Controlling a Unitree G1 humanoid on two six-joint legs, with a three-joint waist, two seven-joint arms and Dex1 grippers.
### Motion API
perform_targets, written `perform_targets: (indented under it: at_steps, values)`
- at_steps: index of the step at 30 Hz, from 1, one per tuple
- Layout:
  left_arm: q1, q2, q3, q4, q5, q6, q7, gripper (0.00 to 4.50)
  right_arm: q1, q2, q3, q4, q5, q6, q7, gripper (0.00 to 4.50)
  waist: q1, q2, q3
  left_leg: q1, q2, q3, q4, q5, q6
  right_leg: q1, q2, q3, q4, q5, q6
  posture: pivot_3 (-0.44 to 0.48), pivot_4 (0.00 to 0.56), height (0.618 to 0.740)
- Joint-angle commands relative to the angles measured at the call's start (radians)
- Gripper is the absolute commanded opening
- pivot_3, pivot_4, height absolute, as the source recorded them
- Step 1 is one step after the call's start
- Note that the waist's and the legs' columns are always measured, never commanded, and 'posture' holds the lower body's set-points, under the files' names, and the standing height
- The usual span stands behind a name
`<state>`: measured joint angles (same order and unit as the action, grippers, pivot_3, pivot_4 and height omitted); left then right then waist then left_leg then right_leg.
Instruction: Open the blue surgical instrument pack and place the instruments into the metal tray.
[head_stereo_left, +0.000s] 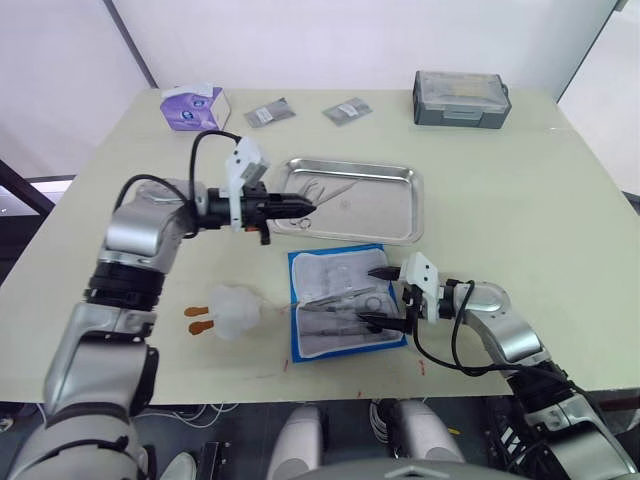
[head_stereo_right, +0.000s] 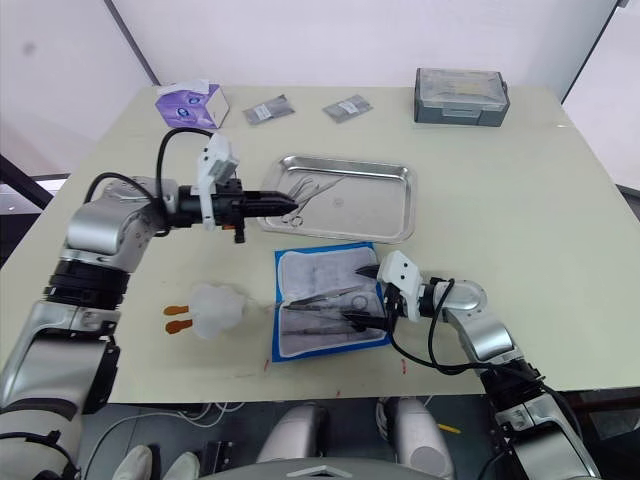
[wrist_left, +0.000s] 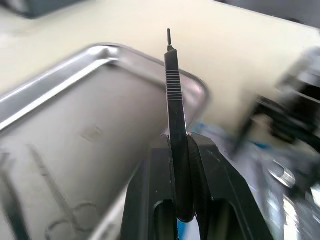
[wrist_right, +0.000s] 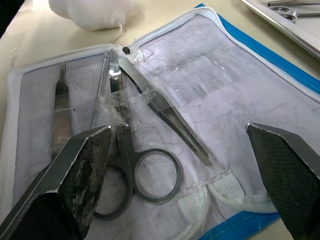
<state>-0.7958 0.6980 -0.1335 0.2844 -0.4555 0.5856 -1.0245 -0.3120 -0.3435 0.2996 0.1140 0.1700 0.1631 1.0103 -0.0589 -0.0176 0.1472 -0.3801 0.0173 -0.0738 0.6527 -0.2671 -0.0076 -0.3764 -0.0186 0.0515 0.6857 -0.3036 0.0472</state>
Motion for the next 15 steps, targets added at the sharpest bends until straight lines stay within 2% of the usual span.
perform_targets:
  at_steps: [1, 4, 6, 9, 15]
  values:
    - [-0.030, -0.102, 0.023, -0.031, 0.087, 0.066, 0.248, 0.03, 0.047, -0.008, 0.049, 0.067, -0.032, 0.072, -0.003, 4.50, 0.002, 0.000, 0.000, 0.000, 0.000, 0.000, 0.000, 0.000, 0.000, 0.000, 0.000, 0.000, 0.000, 0.000, 0.000, 0.000, 0.150, 0.738]
    - [-0.048, -0.229, 0.047, 0.000, 0.166, 0.109, 0.482, 0.03, 0.046, -0.005, 0.046, 0.077, -0.035, 0.067, -0.008, 4.50, 0.003, -0.001, 0.000, 0.000, -0.001, 0.000, 0.000, 0.000, 0.000, 0.000, -0.001, 0.000, 0.001, 0.000, 0.000, 0.000, 0.150, 0.738]
    - [-0.063, -0.295, 0.065, 0.024, 0.195, 0.134, 0.582, 0.03, 0.043, -0.001, 0.046, 0.077, -0.033, 0.069, -0.011, 4.50, 0.001, -0.001, 0.000, 0.000, -0.001, 0.000, 0.001, 0.000, 0.000, 0.000, -0.001, 0.000, 0.001, 0.000, 0.000, 0.000, 0.150, 0.738]
    - [-0.081, -0.356, 0.071, 0.064, 0.234, 0.149, 0.676, 0.03, 0.038, 0.002, 0.048, 0.080, -0.034, 0.068, -0.013, 4.50, -0.002, -0.001, 0.000, 0.000, -0.001, 0.000, 0.000, 0.000, 0.000, 0.000, -0.001, 0.001, 0.002, 0.000, 0.000, 0.000, 0.150, 0.738]
    - [-0.107, -0.421, 0.094, 0.134, 0.282, 0.220, 0.792, 0.03, 0.032, 0.003, 0.047, 0.079, -0.034, 0.068, -0.012, 4.50, -0.001, -0.001, -0.001, 0.000, -0.002, 0.000, 0.000, 0.000, 0.000, 0.000, -0.002, 0.001, 0.002, 0.000, 0.000, 0.000, 0.150, 0.738]
